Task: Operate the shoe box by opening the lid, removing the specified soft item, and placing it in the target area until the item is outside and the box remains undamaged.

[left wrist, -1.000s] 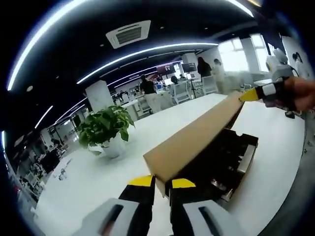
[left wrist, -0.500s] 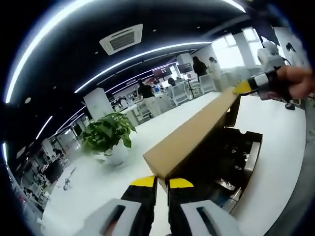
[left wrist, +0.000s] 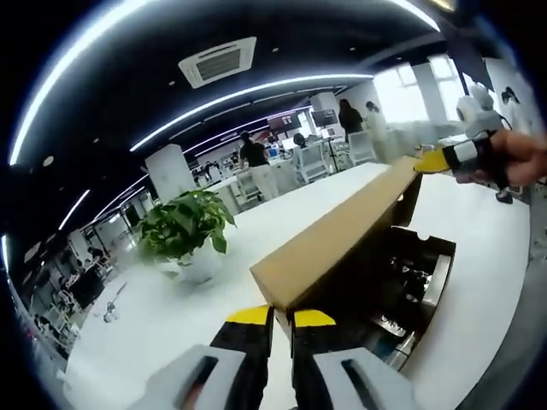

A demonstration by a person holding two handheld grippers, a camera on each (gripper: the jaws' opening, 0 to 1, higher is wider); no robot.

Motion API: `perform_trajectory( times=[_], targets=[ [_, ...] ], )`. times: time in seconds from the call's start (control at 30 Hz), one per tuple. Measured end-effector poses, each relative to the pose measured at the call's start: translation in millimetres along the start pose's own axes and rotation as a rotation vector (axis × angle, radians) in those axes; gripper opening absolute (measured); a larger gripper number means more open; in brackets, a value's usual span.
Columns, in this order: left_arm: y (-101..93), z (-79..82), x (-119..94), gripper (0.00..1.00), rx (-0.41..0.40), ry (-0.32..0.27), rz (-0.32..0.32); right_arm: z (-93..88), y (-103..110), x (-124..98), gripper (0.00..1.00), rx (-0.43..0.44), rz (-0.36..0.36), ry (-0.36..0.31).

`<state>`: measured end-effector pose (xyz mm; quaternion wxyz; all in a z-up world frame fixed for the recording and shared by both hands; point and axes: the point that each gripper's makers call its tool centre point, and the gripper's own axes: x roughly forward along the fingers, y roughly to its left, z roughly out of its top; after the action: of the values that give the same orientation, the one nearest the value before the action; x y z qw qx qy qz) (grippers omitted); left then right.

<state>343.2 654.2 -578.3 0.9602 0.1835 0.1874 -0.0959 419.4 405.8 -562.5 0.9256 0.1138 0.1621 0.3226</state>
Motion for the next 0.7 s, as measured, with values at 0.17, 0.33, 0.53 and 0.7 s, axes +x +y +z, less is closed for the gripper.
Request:
perform_trajectory(
  times=[0.17, 0.33, 0.53, 0.7],
  targets=[
    [1.1, 0.5, 0.4, 0.06, -0.017, 0.001, -0.006, -8.8, 0.7, -1.0, 0.42, -0.105, 0.033, 0.046],
    [1.4, 1.3, 1.4, 0.06, -0.017, 0.005, -0.005, -13.5, -5.5, 1.3, 0.38, -0.156, 0.021, 0.062],
    [1.4, 1.9, 1.5, 0.07, -0.015, 0.004, -0.007, -9.8, -22.5, 9.9, 0.23, -0.139, -0.048, 0.048],
    [2.7, 2.7, 2.7, 0.07, -0.026, 0.0, -0.007, -4.7, -40.1, 14.8, 0.04, -0.106, -0.109, 0.024]
  ],
)
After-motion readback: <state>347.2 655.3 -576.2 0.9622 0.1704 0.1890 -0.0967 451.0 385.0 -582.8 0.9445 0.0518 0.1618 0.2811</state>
